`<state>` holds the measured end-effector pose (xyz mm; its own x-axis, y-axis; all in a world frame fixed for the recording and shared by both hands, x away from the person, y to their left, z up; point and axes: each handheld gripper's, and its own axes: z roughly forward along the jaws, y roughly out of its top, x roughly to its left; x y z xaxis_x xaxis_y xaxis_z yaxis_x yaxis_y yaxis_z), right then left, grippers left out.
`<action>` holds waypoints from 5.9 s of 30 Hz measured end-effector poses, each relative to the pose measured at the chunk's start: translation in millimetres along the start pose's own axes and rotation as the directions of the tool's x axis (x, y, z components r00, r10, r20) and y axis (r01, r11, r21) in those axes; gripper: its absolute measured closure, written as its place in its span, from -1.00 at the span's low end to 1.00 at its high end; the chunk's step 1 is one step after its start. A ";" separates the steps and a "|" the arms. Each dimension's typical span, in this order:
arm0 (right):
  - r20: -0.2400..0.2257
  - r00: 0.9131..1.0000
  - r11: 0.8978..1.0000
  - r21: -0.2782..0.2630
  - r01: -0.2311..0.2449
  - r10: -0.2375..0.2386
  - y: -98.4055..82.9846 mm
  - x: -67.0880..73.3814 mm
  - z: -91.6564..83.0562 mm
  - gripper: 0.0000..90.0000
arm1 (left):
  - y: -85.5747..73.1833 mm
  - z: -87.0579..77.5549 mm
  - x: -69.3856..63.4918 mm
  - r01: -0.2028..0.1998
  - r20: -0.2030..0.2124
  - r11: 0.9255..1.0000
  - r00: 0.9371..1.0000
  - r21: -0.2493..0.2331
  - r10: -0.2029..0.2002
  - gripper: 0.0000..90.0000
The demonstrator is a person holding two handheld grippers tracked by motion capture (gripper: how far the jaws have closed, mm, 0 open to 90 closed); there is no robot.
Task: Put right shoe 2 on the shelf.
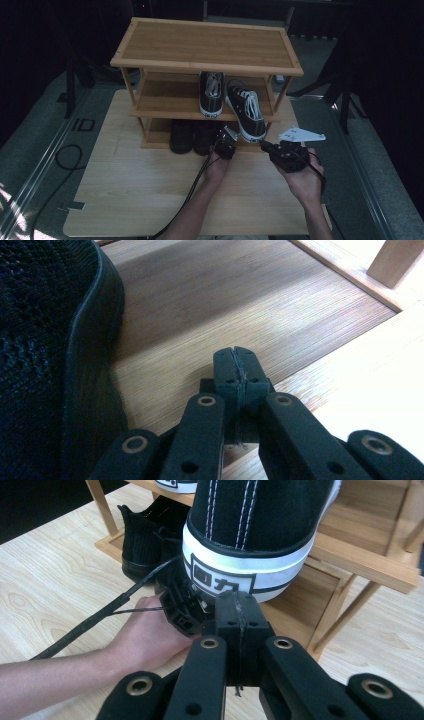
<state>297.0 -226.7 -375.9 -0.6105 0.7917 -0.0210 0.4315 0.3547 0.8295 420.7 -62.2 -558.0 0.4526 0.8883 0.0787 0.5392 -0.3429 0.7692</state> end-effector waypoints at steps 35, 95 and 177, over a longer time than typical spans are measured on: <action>-0.051 0.998 1.000 0.004 -0.023 0.023 13.3 0.5 23.0 1.00 | 0.0 -0.2 -0.1 0.002 0.001 1.000 1.000 0.000 -0.002 1.00; -0.051 0.998 0.998 -0.042 -0.043 0.041 27.7 -7.2 47.3 1.00 | -0.1 0.0 -0.9 0.002 -0.002 1.000 1.000 -0.003 -0.002 1.00; -0.042 0.997 0.998 -0.030 -0.059 0.058 38.0 -10.0 79.5 1.00 | -0.6 -0.6 -0.3 0.002 0.003 1.000 1.000 -0.005 -0.002 1.00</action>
<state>372.3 -181.6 -388.5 -0.6118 0.7894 0.0501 0.4467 0.2925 0.8455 419.8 -62.0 -558.1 0.4535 0.8880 0.0757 0.5364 -0.3398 0.7726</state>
